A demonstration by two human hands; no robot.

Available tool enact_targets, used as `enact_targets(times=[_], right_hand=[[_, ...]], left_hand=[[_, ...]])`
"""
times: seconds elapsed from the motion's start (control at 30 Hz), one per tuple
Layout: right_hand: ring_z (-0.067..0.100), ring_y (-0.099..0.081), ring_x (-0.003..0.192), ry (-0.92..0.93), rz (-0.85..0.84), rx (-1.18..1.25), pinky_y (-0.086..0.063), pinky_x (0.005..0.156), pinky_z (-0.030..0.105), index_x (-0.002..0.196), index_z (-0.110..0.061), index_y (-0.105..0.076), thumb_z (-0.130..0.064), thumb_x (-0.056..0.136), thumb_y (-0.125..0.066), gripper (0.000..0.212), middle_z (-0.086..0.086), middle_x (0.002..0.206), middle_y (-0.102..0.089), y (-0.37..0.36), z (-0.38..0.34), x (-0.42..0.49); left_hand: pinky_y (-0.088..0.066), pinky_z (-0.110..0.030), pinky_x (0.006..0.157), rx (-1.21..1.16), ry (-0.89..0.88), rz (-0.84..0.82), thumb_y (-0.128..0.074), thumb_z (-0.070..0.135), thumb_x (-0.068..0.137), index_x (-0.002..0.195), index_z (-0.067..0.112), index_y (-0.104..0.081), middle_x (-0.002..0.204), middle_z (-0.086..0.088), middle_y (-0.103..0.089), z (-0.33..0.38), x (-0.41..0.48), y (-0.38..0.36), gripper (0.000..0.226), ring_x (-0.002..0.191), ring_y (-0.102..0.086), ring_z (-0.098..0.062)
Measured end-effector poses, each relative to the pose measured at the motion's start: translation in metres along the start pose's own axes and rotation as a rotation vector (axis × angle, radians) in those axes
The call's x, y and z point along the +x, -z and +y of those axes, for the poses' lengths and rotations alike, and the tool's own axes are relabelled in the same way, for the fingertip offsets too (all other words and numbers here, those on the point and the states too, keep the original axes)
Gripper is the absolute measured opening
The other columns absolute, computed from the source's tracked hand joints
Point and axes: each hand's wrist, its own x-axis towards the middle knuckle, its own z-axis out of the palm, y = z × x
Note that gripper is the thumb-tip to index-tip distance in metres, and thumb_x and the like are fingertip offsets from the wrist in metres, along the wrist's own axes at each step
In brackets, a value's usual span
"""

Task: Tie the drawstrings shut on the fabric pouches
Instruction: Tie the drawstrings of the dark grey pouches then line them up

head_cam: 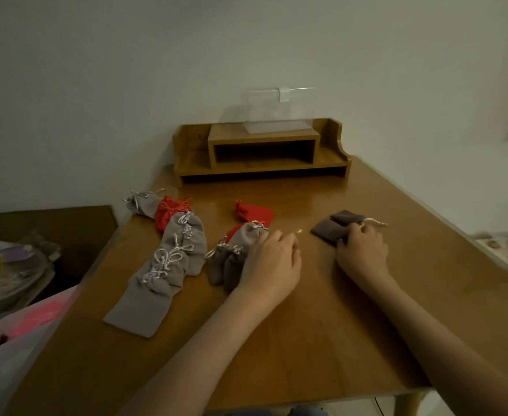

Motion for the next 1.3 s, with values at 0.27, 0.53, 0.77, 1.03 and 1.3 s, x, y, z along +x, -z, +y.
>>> enact_targets(times=[0.27,0.53,0.77,1.03,1.3], right_hand=[[0.009,-0.053,0.078,0.369,-0.007,0.461,-0.039,0.062,0.019,0.095,-0.021,-0.056,-0.005,0.098,-0.044,0.020,-0.009,0.089,-0.053,0.002,-0.007,-0.009],[0.003,-0.054,0.094,0.671,-0.193,0.672,-0.040,0.082,0.014,0.092,-0.028,-0.058,-0.002,0.093,-0.049,0.027,-0.018,0.095,-0.060,0.003,-0.016,-0.014],[0.007,-0.059,0.103,0.783,-0.126,0.676,-0.049,0.088,0.025,0.107,-0.034,-0.055,-0.007,0.090,-0.049,0.032,-0.011,0.107,-0.062,0.002,-0.018,-0.016],[-0.002,-0.059,0.090,0.624,-0.127,0.675,-0.045,0.078,0.013,0.098,-0.023,-0.057,0.001,0.093,-0.051,0.026,-0.014,0.096,-0.061,-0.006,-0.015,-0.014],[0.014,-0.048,0.068,0.427,-0.192,0.578,-0.036,0.059,0.017,0.078,-0.012,-0.058,0.001,0.093,-0.048,0.022,0.000,0.071,-0.058,-0.004,-0.014,-0.015]], left_hand=[[-0.037,-0.009,0.069,-0.293,0.011,0.134,-0.036,0.022,0.103,0.123,0.018,-0.053,0.114,0.006,-0.051,-0.011,-0.001,-0.009,0.027,0.092,-0.048,-0.001],[-0.044,-0.025,0.057,-1.053,0.606,-0.024,-0.023,0.056,0.098,0.110,0.012,-0.061,0.084,-0.007,-0.069,-0.022,0.008,0.001,0.060,0.064,-0.058,-0.013],[-0.052,-0.030,0.072,-1.244,0.761,-0.374,-0.044,0.050,0.095,0.105,0.014,-0.060,0.103,-0.007,-0.067,-0.025,0.013,0.010,0.041,0.097,-0.063,-0.020],[-0.055,-0.032,0.084,-1.234,0.715,-0.164,-0.047,0.038,0.098,0.111,0.019,-0.066,0.109,0.000,-0.068,-0.026,0.010,-0.004,0.029,0.102,-0.063,-0.017],[-0.031,-0.019,0.051,-1.451,0.511,0.169,-0.035,0.032,0.101,0.077,0.015,-0.057,0.073,0.006,-0.061,-0.022,0.005,0.002,0.036,0.050,-0.037,-0.006]])
